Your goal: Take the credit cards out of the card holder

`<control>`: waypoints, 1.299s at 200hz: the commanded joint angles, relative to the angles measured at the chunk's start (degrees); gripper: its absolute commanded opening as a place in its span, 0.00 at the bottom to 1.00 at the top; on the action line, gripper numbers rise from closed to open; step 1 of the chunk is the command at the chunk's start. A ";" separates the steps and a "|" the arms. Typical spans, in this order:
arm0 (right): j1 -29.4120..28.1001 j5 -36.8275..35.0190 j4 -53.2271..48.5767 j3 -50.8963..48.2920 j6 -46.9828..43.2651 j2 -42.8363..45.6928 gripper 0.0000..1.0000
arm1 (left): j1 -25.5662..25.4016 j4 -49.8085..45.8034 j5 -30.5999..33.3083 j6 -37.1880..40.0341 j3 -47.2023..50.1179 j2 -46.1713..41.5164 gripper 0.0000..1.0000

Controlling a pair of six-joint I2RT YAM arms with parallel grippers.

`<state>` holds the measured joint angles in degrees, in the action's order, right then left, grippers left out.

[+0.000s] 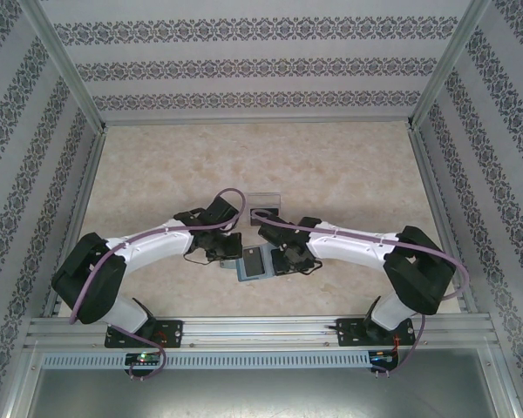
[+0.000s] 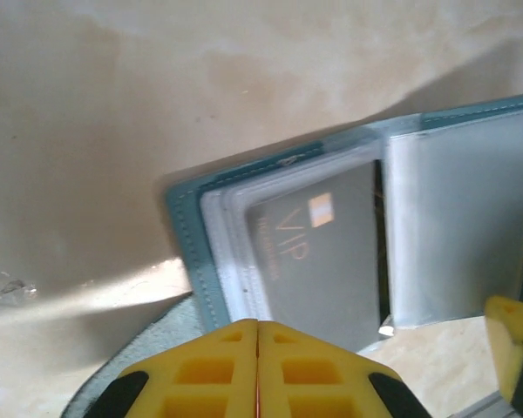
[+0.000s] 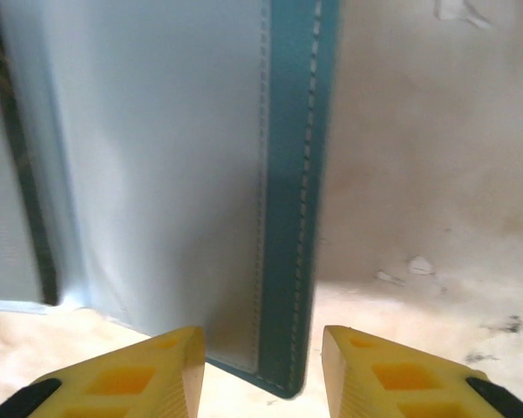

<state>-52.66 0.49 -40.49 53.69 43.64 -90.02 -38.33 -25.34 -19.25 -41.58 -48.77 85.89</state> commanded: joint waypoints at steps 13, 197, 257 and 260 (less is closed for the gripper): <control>-0.38 1.17 0.11 -0.15 1.38 2.31 0.40 | -1.14 -1.85 -0.93 1.44 -2.81 1.87 0.10; 4.20 14.88 16.69 3.18 1.63 -4.29 0.19 | -3.09 2.43 -2.35 -0.99 -0.06 7.34 0.06; 5.69 17.83 18.92 2.58 1.21 -8.06 0.20 | -3.12 1.88 -1.36 -0.94 0.58 7.33 0.06; 5.66 17.87 18.99 2.62 1.17 -8.14 0.20 | -3.08 1.95 -1.33 -0.90 0.58 7.28 0.06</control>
<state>-47.35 16.14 -23.42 57.52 44.66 -97.03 -40.77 -23.55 -21.61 -42.44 -49.71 92.75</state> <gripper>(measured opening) 0.200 0.067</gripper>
